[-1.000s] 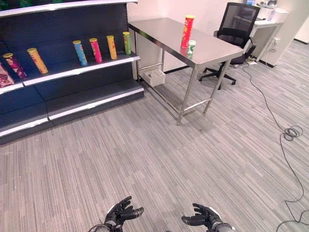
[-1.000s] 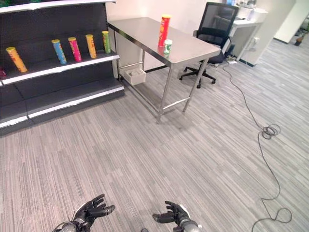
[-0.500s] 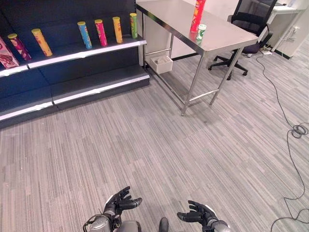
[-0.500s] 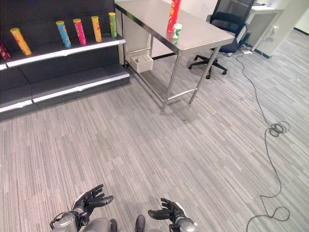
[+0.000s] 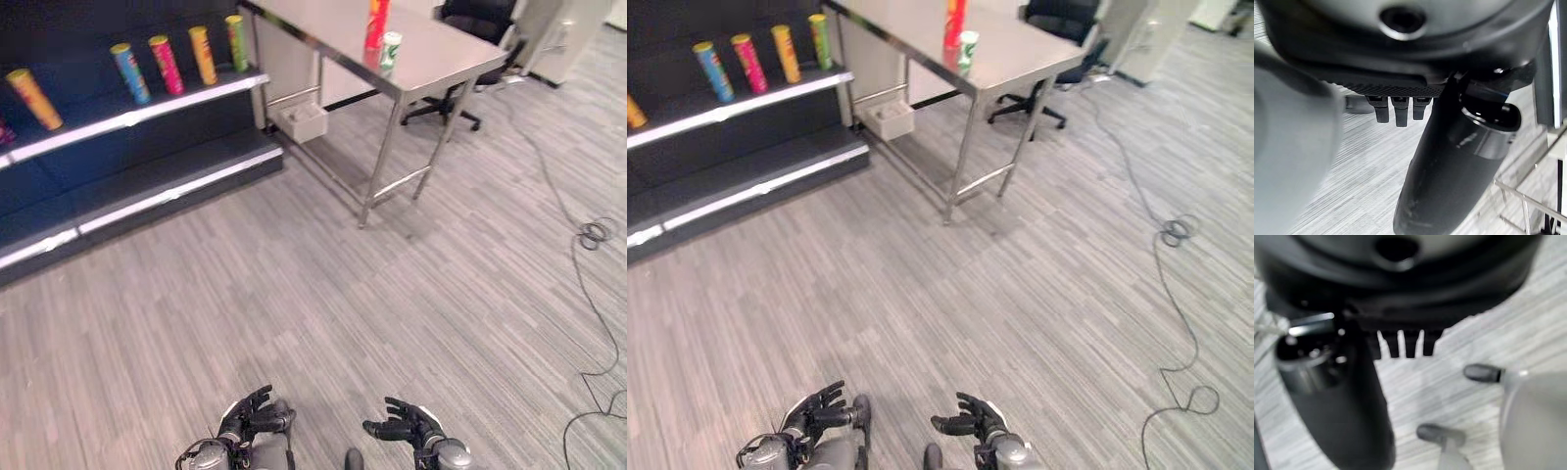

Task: Put the goods on the table back onto the shelves and tidy them up.

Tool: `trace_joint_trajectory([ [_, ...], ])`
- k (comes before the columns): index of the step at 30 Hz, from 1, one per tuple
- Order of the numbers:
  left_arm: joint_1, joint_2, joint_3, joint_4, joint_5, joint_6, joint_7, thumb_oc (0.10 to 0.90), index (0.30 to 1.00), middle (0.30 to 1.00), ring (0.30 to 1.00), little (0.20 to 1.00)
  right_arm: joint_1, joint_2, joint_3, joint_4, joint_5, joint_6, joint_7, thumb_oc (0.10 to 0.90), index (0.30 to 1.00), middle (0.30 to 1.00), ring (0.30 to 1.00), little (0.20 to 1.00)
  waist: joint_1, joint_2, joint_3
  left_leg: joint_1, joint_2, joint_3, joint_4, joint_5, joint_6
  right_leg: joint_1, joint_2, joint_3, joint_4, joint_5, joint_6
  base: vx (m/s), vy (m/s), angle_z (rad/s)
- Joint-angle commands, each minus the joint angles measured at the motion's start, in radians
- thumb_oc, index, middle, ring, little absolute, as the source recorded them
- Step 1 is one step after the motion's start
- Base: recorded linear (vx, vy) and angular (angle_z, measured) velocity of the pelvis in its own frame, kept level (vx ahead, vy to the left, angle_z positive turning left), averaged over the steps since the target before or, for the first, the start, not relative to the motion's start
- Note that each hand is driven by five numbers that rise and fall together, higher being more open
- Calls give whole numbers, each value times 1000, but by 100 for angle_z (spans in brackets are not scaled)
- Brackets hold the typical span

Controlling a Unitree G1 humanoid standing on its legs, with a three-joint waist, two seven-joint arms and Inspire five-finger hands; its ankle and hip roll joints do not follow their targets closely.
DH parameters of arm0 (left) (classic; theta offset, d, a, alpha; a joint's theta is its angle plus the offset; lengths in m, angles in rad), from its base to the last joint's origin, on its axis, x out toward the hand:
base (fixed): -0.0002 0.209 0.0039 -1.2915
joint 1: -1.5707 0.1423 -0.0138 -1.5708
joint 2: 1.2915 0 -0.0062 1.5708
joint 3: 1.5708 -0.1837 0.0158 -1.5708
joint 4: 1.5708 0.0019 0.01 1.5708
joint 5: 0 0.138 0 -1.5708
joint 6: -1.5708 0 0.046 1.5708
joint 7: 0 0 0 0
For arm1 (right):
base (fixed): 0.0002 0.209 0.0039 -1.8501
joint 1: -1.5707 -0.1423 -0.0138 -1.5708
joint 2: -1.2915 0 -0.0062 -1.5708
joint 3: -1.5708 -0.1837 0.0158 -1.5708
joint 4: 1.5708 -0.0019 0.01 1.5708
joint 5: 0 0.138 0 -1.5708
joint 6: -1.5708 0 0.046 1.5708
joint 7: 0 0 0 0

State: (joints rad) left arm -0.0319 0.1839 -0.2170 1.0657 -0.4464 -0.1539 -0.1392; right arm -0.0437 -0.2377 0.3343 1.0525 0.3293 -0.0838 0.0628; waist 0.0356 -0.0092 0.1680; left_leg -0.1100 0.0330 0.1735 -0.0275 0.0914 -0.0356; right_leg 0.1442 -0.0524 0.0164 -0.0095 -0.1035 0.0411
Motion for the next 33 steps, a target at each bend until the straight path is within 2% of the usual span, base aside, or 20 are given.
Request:
trace_joint_trajectory([
  [1, -17, 30, 7, -51, 36, -72, 13, 800, 900, 900, 900, 900, -37, 7, -26, -34, 19, -50, 3, 800, 900, 900, 900, 900, 22, -49, -89, 11, -45, -4, -60, 40, 37, 48, -20, -4, 203, 99, 117, 163, 105, -48],
  [2, -17, 30, 7, -51, 36, -72, 13, 800, 900, 900, 900, 900, -37, 6, -26, -34, 19, -50, 3, 800, 900, 900, 900, 900, 23, -47, -91, 8, -42, -3, -60, 41, 36, 45, -18, -3, 203, 102, 116, 127, 108, -56],
  [4, -20, 38, 11, -71, 33, -71, 21, 800, 900, 900, 900, 900, -44, -2, -44, -58, 25, -53, -5, 800, 900, 900, 900, 900, 17, -44, -69, 53, -67, -13, -60, 8, 68, -61, -31, 6, 420, 267, 162, 152, 177, -23],
  [5, -24, 42, 17, -81, 24, -71, 28, 800, 900, 900, 900, 900, -49, -5, -59, -66, 31, -58, -14, 800, 900, 900, 900, 900, 11, -34, -50, 82, -71, -17, -60, -6, 80, -113, -46, -22, 509, 315, 163, 233, 303, 13],
  [6, -28, 55, 30, -87, 24, -76, 34, 800, 900, 900, 900, 900, -49, -8, -78, -90, 36, -58, -26, 800, 900, 900, 900, 900, -6, -10, -27, 123, -69, -27, -60, -30, 93, -190, -62, -73, 629, 309, 139, 260, 300, 20],
  [9, -29, 65, 39, -91, 22, -80, 38, 800, 900, 900, 900, 900, -40, -12, -94, -107, 41, -63, -29, 800, 900, 900, 900, 900, -23, 4, -19, 158, -65, -36, -60, -52, 94, -251, -89, -123, 617, 253, 119, 245, 117, 15],
  [10, -34, 74, 44, -101, 17, -88, 41, 800, 900, 900, 900, 900, -31, -21, -98, -140, 38, -63, -32, 800, 900, 900, 900, 900, -39, 9, -8, 186, -66, -59, -60, -68, 87, -298, -82, -149, 513, 204, 105, 266, -12, 27],
  [12, -49, 78, 44, -102, 15, -95, 44, 800, 900, 900, 900, 900, -30, -25, -102, -138, 43, -66, -34, 800, 900, 900, 900, 900, -54, 4, 5, 216, -79, -83, -60, -92, 81, -321, -79, -144, 330, 212, 110, 276, -31, 30],
  [13, -49, 78, 44, -102, 15, -95, 44, 800, 900, 900, 900, 900, -30, -25, -102, -138, 43, -66, -34, 800, 900, 900, 900, 900, -54, 4, 6, 217, -79, -83, -60, -92, 81, -319, -78, -144, 329, 213, 110, 215, -44, 26],
  [16, -62, 76, 47, -102, 15, -103, 44, 800, 900, 900, 900, 900, -23, -25, -102, -139, 38, -67, -34, 800, 900, 900, 900, 900, -79, -17, 10, 276, -96, -109, -60, -148, 67, -361, -72, -104, 42, 297, 149, 338, -65, 25],
  [21, -62, 75, 47, -107, 17, -104, 42, 800, 900, 900, 900, 900, -20, -25, -100, -137, 30, -66, -32, 800, 900, 900, 900, 900, -83, -19, 13, 292, -95, -118, -60, -157, 61, -361, -76, -109, -2, 315, 161, 211, -46, 15],
  [22, -60, 51, 48, -113, 16, -102, 32, 800, 900, 900, 900, 900, -15, -19, -101, -108, -4, -54, -21, 800, 900, 900, 900, 900, -95, -24, -6, 377, -78, -156, -60, -223, 38, -438, -84, -142, -78, 335, 196, 843, -215, 23],
  [24, -49, 34, 35, -117, 25, -92, 33, 800, 900, 900, 900, 900, 9, -24, -98, -95, -17, -44, -8, 800, 900, 900, 900, 900, -99, -32, -38, 435, -59, -195, -60, -244, 29, -388, -95, -180, -78, 355, 181, 832, -248, 35],
  [26, -36, 27, 30, -126, 18, -91, 32, 800, 900, 900, 900, 900, 13, -24, -94, -93, -15, -44, -6, 800, 900, 900, 900, 900, -100, -33, -48, 459, -45, -188, -60, -247, 23, -367, -82, -198, -78, 367, 173, 418, -184, 50],
  [28, -41, 15, 24, -123, 3, -89, 34, 800, 900, 900, 900, 900, 12, -32, -90, -80, -1, -47, -2, 800, 900, 900, 900, 900, -115, -19, -68, 453, -1, -204, -19, -211, -9, -333, -52, -186, -78, 352, 150, 367, -195, 5],
  [29, -41, 15, 24, -123, 3, -89, 34, 800, 900, 900, 900, 900, 12, -32, -90, -80, -1, -47, -2, 800, 900, 900, 900, 900, -115, -19, -68, 453, -1, -204, -19, -211, -9, -333, -52, -186, -78, 352, 150, 504, -341, -9],
  [30, -42, 9, 31, -133, -43, -80, 25, 800, 900, 900, 900, 900, 8, -47, -78, -87, 4, -49, -2, 800, 900, 900, 900, 900, -119, -11, -75, 384, 43, -212, 213, -54, -87, -274, -24, -211, -78, 318, 104, 365, -262, 24],
  [31, -42, 9, 31, -133, -43, -80, 25, 800, 900, 900, 900, 900, 8, -47, -78, -87, 4, -49, -2, 800, 900, 900, 900, 900, -120, -10, -75, 381, 44, -214, 216, -56, -87, -274, -24, -213, -78, 318, 104, 560, -465, 40],
  [32, -46, 17, 28, -140, -49, -78, 27, 800, 900, 900, 900, 900, 7, -53, -68, -100, 13, -49, 1, 800, 900, 900, 900, 900, -116, -29, -57, 265, 66, -189, 461, 85, -134, -211, -16, -224, -78, 263, 61, 194, -205, 53],
  [33, -46, 17, 28, -140, -49, -78, 27, 800, 900, 900, 900, 900, 7, -53, -68, -100, 13, -49, 1, 800, 900, 900, 900, 900, -118, -27, -56, 262, 68, -191, 468, 81, -135, -211, -14, -226, -78, 262, 61, 287, -330, 18],
])
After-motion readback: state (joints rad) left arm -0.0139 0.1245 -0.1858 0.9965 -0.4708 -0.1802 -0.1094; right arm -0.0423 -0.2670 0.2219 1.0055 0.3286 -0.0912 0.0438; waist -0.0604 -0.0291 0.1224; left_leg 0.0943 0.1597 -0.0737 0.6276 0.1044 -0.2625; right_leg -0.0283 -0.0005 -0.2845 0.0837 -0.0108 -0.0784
